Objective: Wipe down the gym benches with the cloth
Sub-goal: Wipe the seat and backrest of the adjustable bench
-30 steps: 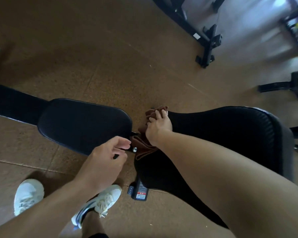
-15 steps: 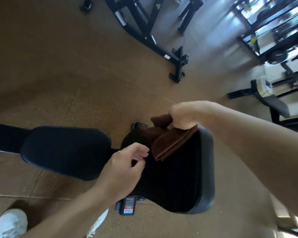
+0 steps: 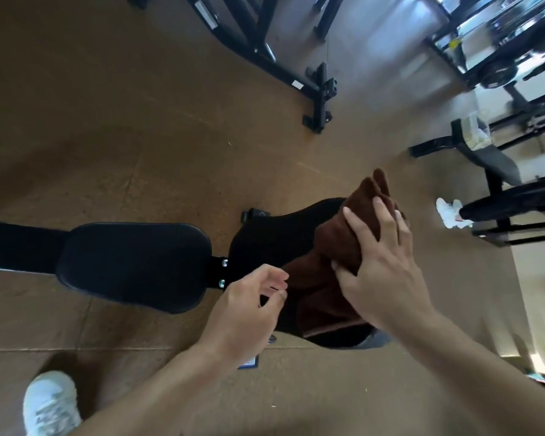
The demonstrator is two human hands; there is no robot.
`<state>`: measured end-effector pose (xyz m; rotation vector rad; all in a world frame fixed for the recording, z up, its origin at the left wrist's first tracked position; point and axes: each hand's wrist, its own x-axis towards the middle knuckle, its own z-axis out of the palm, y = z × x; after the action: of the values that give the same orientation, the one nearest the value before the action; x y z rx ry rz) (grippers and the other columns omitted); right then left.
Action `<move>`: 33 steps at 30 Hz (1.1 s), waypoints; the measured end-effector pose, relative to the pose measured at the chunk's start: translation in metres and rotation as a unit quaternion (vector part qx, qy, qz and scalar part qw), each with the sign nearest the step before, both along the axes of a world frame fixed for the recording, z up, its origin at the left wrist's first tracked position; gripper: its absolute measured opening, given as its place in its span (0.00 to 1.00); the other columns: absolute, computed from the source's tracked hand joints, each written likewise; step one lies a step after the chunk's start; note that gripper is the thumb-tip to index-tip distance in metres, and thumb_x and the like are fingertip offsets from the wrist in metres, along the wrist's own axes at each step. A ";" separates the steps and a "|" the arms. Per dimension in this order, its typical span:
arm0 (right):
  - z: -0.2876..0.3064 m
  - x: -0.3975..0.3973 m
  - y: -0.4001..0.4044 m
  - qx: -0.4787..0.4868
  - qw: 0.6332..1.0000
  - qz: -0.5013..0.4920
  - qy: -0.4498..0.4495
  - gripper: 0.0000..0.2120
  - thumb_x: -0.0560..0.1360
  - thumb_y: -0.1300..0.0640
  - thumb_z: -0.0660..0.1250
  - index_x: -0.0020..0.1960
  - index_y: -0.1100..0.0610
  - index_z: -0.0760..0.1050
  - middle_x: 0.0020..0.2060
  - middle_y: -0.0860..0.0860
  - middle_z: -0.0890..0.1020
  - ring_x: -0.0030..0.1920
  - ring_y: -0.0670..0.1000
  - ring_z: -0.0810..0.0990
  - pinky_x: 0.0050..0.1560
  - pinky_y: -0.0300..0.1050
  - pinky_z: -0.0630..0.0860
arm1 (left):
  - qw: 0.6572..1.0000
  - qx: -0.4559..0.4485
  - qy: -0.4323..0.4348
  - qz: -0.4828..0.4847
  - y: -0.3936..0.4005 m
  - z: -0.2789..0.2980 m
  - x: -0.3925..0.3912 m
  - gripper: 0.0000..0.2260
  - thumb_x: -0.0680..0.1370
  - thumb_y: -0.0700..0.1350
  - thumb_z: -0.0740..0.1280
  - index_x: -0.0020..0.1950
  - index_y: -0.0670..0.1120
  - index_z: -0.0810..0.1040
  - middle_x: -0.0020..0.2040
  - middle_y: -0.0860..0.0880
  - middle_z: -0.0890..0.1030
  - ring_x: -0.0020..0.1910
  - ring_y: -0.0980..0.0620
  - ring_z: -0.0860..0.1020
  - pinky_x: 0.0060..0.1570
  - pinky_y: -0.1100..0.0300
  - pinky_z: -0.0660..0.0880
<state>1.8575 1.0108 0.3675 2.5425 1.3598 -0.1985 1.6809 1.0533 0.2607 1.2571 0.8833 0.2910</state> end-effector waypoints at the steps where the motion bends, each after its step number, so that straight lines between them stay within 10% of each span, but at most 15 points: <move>1: 0.001 0.003 0.011 -0.004 1.000 -0.011 0.002 0.37 0.75 0.42 0.69 0.79 0.37 0.56 0.81 0.46 0.51 0.81 0.58 0.48 0.73 0.63 0.66 | 1.000 -0.008 0.000 0.006 0.001 -0.004 -0.002 0.08 0.82 0.48 0.66 0.59 0.59 0.79 0.52 0.62 0.83 0.54 0.69 0.79 0.60 0.59 0.77; 6: 0.002 0.024 0.084 -0.103 0.994 -0.027 -0.029 0.20 0.75 0.39 0.66 0.66 0.40 0.74 0.58 0.48 0.79 0.58 0.57 0.75 0.52 0.52 0.71 | 1.000 -0.018 0.002 0.012 0.010 -0.020 -0.006 0.10 0.82 0.49 0.65 0.63 0.58 0.78 0.54 0.61 0.83 0.56 0.66 0.79 0.61 0.56 0.78; 9: -0.025 0.024 0.130 -0.284 0.951 0.046 -0.112 0.19 0.78 0.36 0.61 0.57 0.49 0.77 0.43 0.50 0.77 0.46 0.57 0.75 0.47 0.49 0.70 | 0.999 -0.016 0.021 0.027 0.012 -0.036 -0.013 0.10 0.82 0.48 0.65 0.62 0.57 0.78 0.53 0.62 0.84 0.56 0.66 0.80 0.60 0.60 0.77; 19: -0.209 -0.002 0.145 -0.418 0.873 0.176 -0.179 0.22 0.84 0.52 0.53 0.76 0.54 0.69 0.71 0.58 0.75 0.68 0.64 0.75 0.65 0.62 0.72 | 0.990 -0.081 0.096 0.063 -0.013 -0.111 -0.081 0.07 0.81 0.45 0.67 0.54 0.58 0.81 0.49 0.61 0.85 0.51 0.68 0.80 0.54 0.65 0.75; 24: -0.258 -0.008 0.139 -0.430 0.850 0.250 -0.176 0.26 0.85 0.49 0.51 0.82 0.53 0.59 0.81 0.58 0.62 0.81 0.64 0.54 0.79 0.69 0.48 | 0.989 -0.064 0.103 0.088 -0.005 -0.134 -0.076 0.06 0.81 0.47 0.67 0.55 0.57 0.81 0.46 0.63 0.84 0.49 0.69 0.79 0.49 0.69 0.73; 33: -0.296 -0.074 0.016 -0.508 0.796 0.328 -0.027 0.27 0.85 0.47 0.52 0.81 0.54 0.61 0.81 0.53 0.62 0.83 0.57 0.51 0.81 0.58 0.45 | 0.989 -0.065 0.106 0.079 -0.003 -0.113 -0.065 0.07 0.81 0.48 0.66 0.56 0.58 0.80 0.49 0.59 0.84 0.49 0.68 0.80 0.46 0.70 0.72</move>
<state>1.7836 1.0269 0.0712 1.1228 1.4501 -0.5303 1.6160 1.0504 0.1481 1.1125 1.1687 0.2237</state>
